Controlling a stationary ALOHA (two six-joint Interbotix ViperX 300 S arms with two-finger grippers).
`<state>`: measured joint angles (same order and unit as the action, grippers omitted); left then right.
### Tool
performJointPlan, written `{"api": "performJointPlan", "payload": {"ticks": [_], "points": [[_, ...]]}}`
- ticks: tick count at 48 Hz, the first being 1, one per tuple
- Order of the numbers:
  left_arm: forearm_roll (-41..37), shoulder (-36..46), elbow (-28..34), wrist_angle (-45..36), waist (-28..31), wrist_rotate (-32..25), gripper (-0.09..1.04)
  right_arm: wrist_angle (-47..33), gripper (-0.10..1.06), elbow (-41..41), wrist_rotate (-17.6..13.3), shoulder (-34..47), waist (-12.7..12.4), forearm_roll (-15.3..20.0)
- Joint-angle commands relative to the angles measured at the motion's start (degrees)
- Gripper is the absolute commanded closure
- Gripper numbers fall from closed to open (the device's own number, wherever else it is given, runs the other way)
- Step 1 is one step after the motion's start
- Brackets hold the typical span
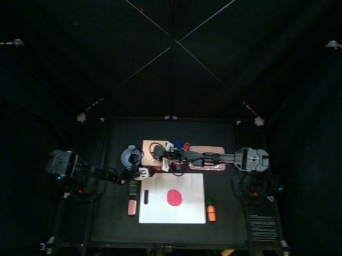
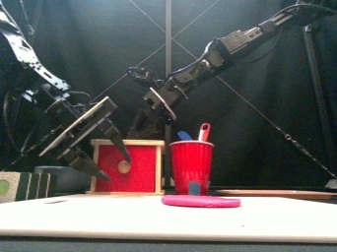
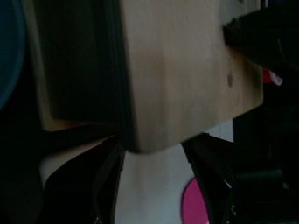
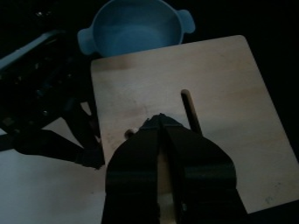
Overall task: Get the cutter from the drawer then cut the dough then place the extra dough in the bowl
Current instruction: Open the drawer
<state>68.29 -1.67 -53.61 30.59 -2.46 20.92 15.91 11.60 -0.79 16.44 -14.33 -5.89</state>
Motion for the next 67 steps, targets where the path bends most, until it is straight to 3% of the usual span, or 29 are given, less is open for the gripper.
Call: {"api": "performJointPlan", "payload": {"ticks": [1, 11, 29, 67], "points": [[-0.1, 0.1, 1.0, 1.0, 0.3, -0.2, 0.09, 1.5, 0.91, 0.9, -0.1, 0.2, 0.0, 0.2], [0.2, -0.6, 0.8, 2.1, 0.4, -0.1, 0.14, 1.5, 0.91, 0.8, -0.1, 0.2, 0.0, 0.2], [1.0, -1.3, -0.1, 0.3, -0.3, 0.0, 0.39, 1.4, 0.91, 0.8, -0.2, 0.5, 0.0, 0.4], [9.1, -1.0, -1.0, -0.1, -12.7, 0.0, 0.40, 4.0, 0.91, 0.4, -0.2, 1.5, -1.2, 0.6]]}}
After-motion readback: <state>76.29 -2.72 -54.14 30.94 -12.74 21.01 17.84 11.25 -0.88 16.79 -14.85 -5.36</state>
